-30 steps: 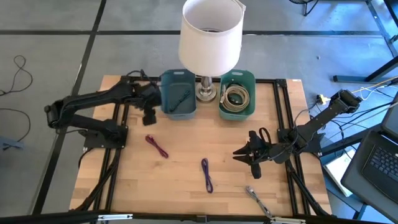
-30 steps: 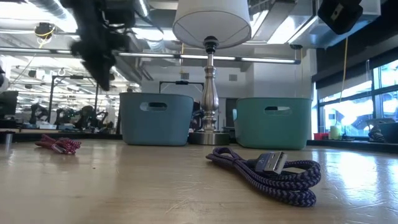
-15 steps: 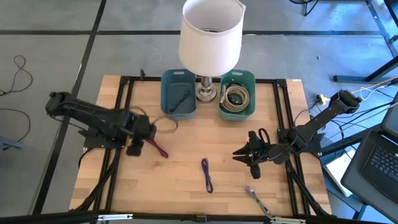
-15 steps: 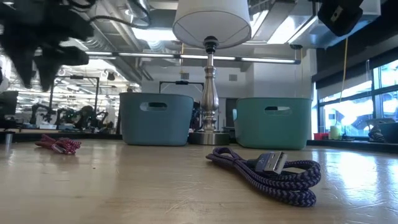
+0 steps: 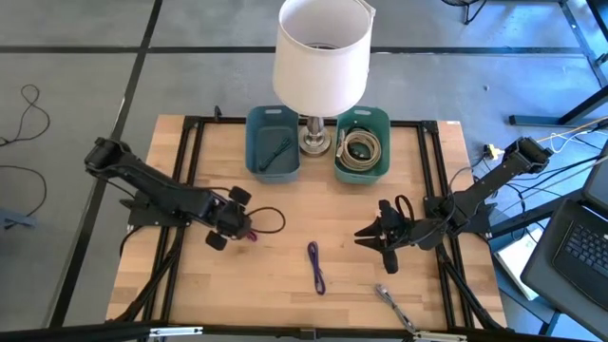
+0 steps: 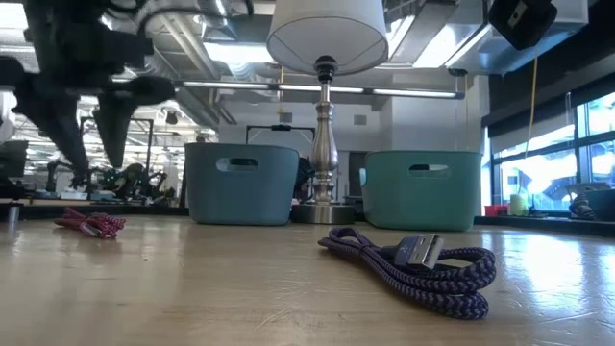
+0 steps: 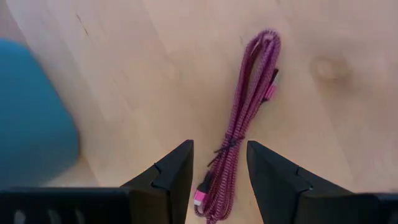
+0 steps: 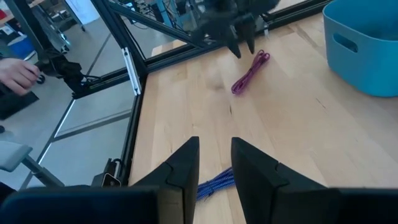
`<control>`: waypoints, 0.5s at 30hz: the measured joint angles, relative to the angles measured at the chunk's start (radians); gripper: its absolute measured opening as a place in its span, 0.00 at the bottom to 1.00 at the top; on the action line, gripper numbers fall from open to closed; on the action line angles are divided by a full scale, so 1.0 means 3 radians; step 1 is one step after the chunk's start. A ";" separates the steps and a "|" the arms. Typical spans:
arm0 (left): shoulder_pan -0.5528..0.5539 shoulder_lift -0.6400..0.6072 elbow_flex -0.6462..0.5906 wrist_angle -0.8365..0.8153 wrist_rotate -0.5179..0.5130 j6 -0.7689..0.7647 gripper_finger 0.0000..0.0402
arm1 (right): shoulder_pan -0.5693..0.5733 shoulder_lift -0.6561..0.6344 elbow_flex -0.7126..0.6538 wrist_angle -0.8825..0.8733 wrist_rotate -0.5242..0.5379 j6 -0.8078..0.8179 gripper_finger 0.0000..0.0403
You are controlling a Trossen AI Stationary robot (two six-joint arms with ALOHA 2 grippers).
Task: Pick & Place USB Port
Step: Put the pink usb cable into the blue bin
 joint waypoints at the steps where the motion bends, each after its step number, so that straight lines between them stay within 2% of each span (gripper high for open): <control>1: 0.0018 0.0058 0.0000 -0.0007 0.0027 -0.0001 0.36 | 0.0000 0.0000 0.0000 0.0002 0.0000 0.0000 0.24; 6: 0.0072 0.0307 -0.0001 -0.0050 0.0220 -0.0004 0.36 | 0.0000 0.0000 0.0000 0.0001 0.0000 -0.0003 0.24; 15: 0.0073 0.0543 -0.0001 -0.0041 0.0225 0.0098 0.36 | 0.0000 0.0000 0.0000 0.0000 0.0000 -0.0004 0.24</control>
